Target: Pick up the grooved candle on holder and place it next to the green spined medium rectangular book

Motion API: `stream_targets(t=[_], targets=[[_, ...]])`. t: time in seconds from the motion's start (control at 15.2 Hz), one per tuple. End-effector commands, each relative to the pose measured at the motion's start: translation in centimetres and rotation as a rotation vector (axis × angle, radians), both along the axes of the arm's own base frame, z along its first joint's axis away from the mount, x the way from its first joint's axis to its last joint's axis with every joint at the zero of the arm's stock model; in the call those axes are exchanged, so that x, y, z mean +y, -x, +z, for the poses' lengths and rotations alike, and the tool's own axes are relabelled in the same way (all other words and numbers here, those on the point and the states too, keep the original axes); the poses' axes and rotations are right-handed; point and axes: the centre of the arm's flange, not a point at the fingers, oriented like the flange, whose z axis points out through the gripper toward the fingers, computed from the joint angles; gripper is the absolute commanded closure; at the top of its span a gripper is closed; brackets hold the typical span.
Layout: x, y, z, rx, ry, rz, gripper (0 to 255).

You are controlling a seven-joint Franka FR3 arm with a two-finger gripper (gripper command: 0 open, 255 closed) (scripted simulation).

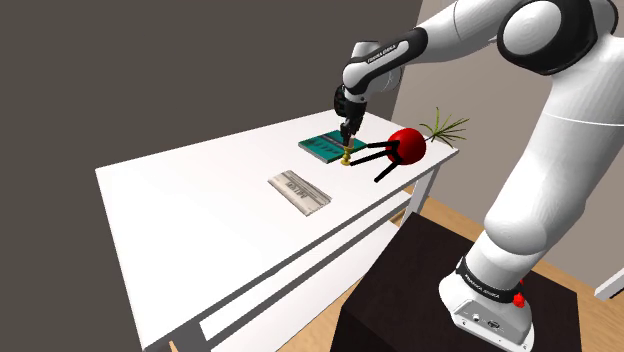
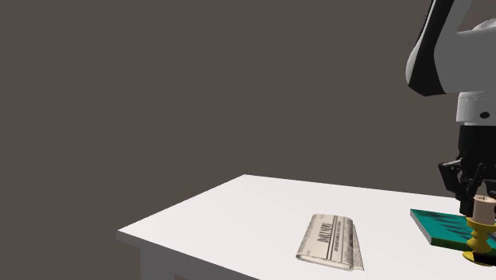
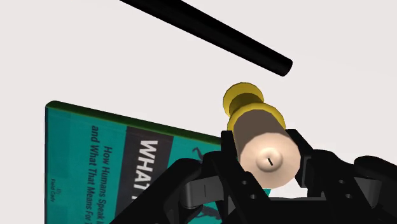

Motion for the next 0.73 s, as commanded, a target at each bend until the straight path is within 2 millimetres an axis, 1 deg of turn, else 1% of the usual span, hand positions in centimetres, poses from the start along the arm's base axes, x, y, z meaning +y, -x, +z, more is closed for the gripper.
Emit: stream_targets(t=[0.0, 0.2, 0.26, 0.59, 0.66], targets=[[0.0, 0.0, -0.1, 0.000, 0.000, 0.000, 255], [0.0, 0.0, -0.1, 0.000, 0.000, 0.000, 255], [0.0, 0.0, -0.1, 0.000, 0.000, 0.000, 0], [0.0, 0.0, -0.1, 0.000, 0.000, 0.000, 0], [0.0, 0.0, 1.3, 0.000, 0.000, 0.000, 0]])
